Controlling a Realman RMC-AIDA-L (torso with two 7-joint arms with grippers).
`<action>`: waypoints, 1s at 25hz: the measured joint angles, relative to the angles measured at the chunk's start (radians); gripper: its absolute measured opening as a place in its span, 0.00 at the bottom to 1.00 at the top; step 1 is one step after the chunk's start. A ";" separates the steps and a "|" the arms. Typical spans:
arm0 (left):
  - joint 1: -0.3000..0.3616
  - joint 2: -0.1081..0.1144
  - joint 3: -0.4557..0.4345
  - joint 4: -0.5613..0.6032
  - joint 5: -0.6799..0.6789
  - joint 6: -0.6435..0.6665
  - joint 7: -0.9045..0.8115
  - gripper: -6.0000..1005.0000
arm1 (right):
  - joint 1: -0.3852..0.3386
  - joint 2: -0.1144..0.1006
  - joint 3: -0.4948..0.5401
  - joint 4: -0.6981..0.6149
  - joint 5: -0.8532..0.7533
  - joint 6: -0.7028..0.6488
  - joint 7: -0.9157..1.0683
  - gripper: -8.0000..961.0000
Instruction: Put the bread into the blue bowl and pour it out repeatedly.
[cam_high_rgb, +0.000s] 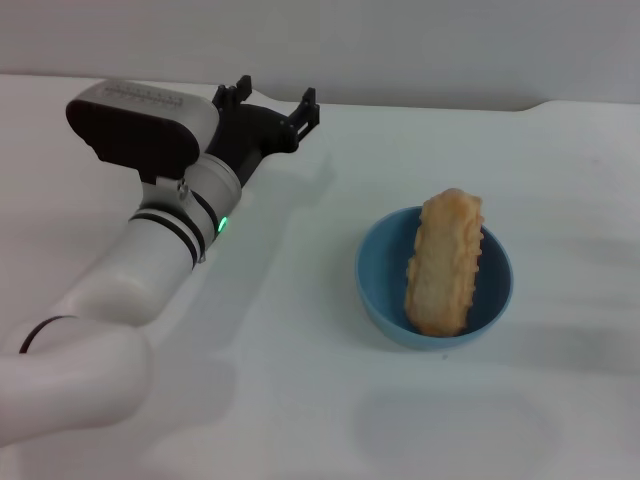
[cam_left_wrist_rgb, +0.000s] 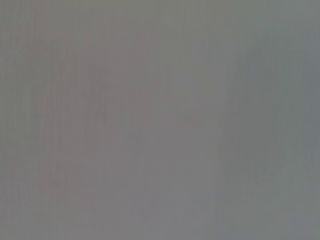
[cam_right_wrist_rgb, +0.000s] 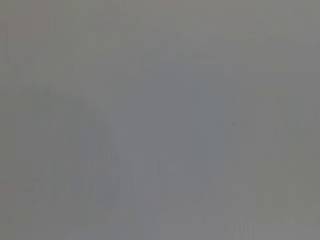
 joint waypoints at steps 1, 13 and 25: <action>0.001 0.000 0.006 0.000 0.000 -0.002 -0.001 0.81 | 0.000 0.000 0.000 0.000 0.000 -0.001 0.000 0.85; 0.003 0.000 0.055 -0.003 0.002 0.000 -0.004 0.81 | 0.003 0.000 -0.002 0.001 -0.002 -0.006 0.002 0.85; -0.003 0.001 0.087 -0.016 0.008 -0.003 -0.004 0.81 | 0.012 -0.001 -0.005 0.000 -0.002 -0.008 0.009 0.85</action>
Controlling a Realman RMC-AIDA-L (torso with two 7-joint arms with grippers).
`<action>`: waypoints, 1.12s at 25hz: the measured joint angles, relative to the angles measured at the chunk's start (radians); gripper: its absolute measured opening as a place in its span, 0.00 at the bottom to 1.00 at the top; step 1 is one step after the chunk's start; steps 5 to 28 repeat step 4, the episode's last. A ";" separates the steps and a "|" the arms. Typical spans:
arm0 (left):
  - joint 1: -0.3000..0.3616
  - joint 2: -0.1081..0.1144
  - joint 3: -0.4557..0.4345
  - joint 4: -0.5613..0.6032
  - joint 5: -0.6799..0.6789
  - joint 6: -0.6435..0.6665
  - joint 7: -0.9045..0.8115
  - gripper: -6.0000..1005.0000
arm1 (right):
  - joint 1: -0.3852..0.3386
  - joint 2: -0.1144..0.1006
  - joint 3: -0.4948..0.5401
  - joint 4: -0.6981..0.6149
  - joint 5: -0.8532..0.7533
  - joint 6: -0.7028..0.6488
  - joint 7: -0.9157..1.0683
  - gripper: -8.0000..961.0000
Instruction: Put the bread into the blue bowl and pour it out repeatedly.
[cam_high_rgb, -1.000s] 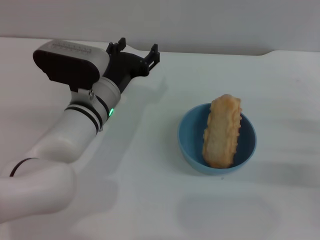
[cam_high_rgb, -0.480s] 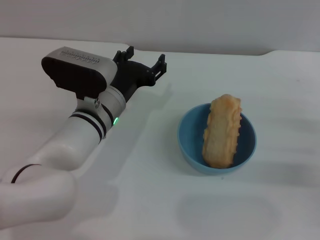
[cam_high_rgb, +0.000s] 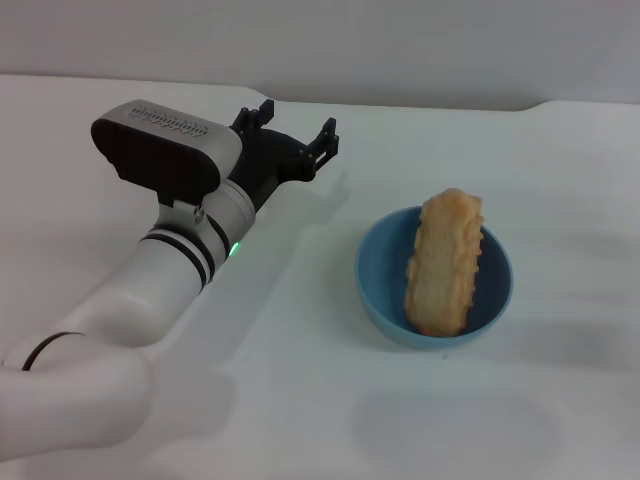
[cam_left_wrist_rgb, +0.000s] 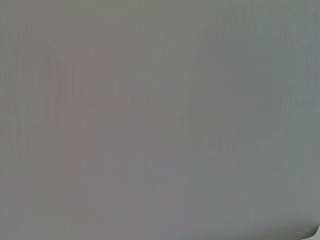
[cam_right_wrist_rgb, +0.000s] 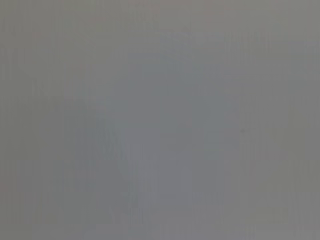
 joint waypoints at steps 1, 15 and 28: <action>0.000 0.000 0.000 0.000 0.000 0.000 0.000 0.81 | 0.000 0.000 0.001 0.000 0.000 0.000 0.000 0.85; -0.003 0.000 0.000 -0.002 -0.001 0.003 0.001 0.81 | 0.000 0.001 0.002 0.001 0.000 0.000 0.000 0.85; -0.003 0.000 0.000 -0.002 -0.001 0.003 0.001 0.81 | 0.000 0.001 0.002 0.001 0.000 0.000 0.000 0.85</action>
